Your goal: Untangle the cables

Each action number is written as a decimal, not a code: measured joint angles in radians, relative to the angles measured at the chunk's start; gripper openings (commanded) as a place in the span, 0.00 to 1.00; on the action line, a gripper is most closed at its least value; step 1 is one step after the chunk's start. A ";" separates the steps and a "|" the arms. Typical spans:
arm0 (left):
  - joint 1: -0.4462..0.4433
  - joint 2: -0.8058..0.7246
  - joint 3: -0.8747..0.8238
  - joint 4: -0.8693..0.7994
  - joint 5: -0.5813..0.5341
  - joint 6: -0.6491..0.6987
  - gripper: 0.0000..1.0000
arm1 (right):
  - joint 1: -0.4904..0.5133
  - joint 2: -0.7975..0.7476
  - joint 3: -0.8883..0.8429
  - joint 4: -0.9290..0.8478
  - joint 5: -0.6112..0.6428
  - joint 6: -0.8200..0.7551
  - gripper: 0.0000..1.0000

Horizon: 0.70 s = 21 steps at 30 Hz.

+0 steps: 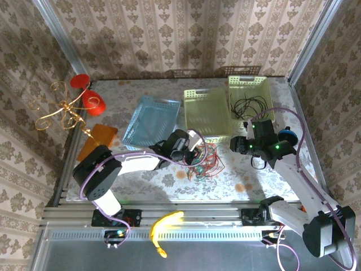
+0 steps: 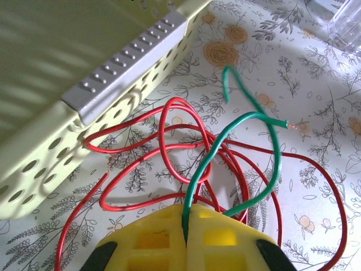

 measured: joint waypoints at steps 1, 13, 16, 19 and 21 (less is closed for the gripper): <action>-0.001 0.000 0.000 -0.001 0.000 0.000 0.00 | 0.000 -0.004 -0.001 0.005 -0.008 0.003 0.52; -0.002 0.000 -0.001 -0.001 0.003 0.006 0.00 | 0.082 0.152 -0.018 0.149 -0.224 0.029 0.51; -0.002 0.000 -0.001 -0.001 0.004 0.006 0.00 | 0.096 0.217 -0.018 0.183 -0.252 0.034 0.49; -0.002 0.000 -0.001 -0.001 0.004 0.006 0.00 | 0.097 0.271 -0.018 0.207 -0.271 0.034 0.48; -0.002 0.000 -0.001 0.000 0.004 0.007 0.00 | 0.097 0.302 -0.018 0.214 -0.278 0.034 0.48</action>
